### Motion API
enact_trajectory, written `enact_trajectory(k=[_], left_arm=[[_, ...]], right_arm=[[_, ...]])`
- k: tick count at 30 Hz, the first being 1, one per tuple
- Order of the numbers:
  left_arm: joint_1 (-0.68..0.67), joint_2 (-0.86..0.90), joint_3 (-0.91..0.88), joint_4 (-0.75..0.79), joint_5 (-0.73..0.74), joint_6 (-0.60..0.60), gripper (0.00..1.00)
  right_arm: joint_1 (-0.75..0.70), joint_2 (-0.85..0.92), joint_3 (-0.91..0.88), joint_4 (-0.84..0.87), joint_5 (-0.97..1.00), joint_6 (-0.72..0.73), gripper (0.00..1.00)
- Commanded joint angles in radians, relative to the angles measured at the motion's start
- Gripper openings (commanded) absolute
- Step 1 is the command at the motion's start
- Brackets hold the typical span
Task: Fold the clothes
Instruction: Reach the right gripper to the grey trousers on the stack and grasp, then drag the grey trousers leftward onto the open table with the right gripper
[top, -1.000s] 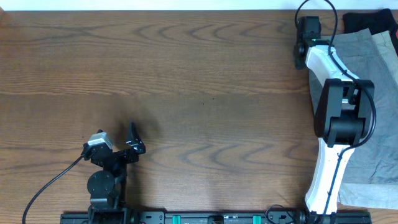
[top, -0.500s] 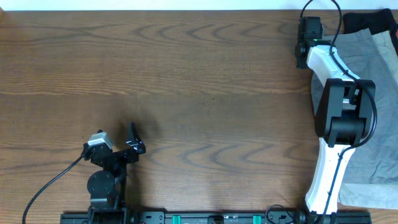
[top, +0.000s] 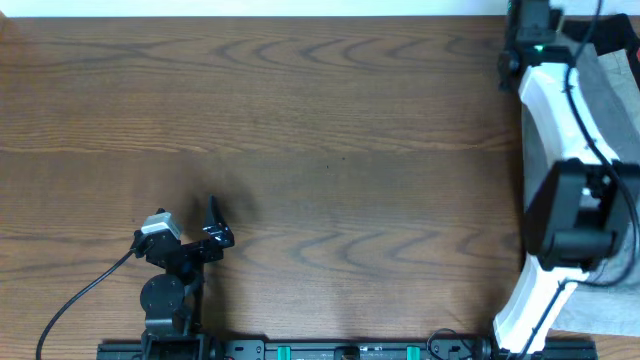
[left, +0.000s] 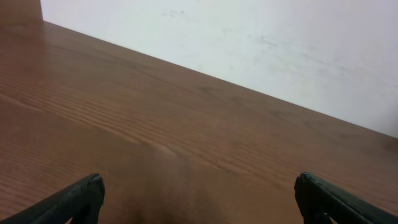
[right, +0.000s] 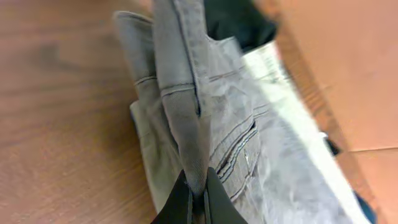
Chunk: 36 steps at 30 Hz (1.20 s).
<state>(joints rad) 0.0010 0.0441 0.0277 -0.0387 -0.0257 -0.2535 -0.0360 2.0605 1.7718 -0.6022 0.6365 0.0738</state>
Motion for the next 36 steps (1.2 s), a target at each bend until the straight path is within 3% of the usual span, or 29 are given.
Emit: enact_trajectory(k=[1, 8, 20, 28, 29, 30, 31, 32, 36], left_arm=[[0.005, -0.002, -0.024, -0.032, -0.009, 0.016, 0.98], [0.005, -0.002, -0.024, -0.032, -0.009, 0.016, 0.98], [0.005, -0.002, -0.024, -0.032, -0.009, 0.016, 0.98], [0.005, -0.002, -0.024, -0.032, -0.009, 0.016, 0.98], [0.005, -0.002, -0.024, -0.032, -0.009, 0.016, 0.98], [0.005, -0.002, -0.024, -0.032, -0.009, 0.016, 0.98], [0.005, -0.002, -0.024, -0.032, -0.009, 0.016, 0.98], [0.005, -0.002, -0.024, -0.032, -0.009, 0.016, 0.98], [0.005, -0.002, -0.024, -0.032, -0.009, 0.016, 0.98]], right_arm=[[0.022, -0.085, 0.015, -0.005, 0.014, 0.034, 0.01], [0.107, -0.186, 0.015, -0.034, -0.147, 0.034, 0.01], [0.398, -0.161, 0.014, 0.034, -0.833, 0.035, 0.01], [0.678, -0.075, 0.014, 0.158, -0.858, 0.19, 0.01], [0.696, -0.07, 0.014, 0.167, -0.857, 0.197, 0.03], [0.72, -0.067, 0.014, 0.177, -0.855, 0.203, 0.13], [0.735, -0.067, 0.014, 0.179, -0.849, 0.203, 0.24], [0.748, -0.067, 0.014, 0.179, -0.842, 0.203, 0.42], [0.767, -0.087, 0.014, 0.14, -0.843, 0.229, 0.52]])
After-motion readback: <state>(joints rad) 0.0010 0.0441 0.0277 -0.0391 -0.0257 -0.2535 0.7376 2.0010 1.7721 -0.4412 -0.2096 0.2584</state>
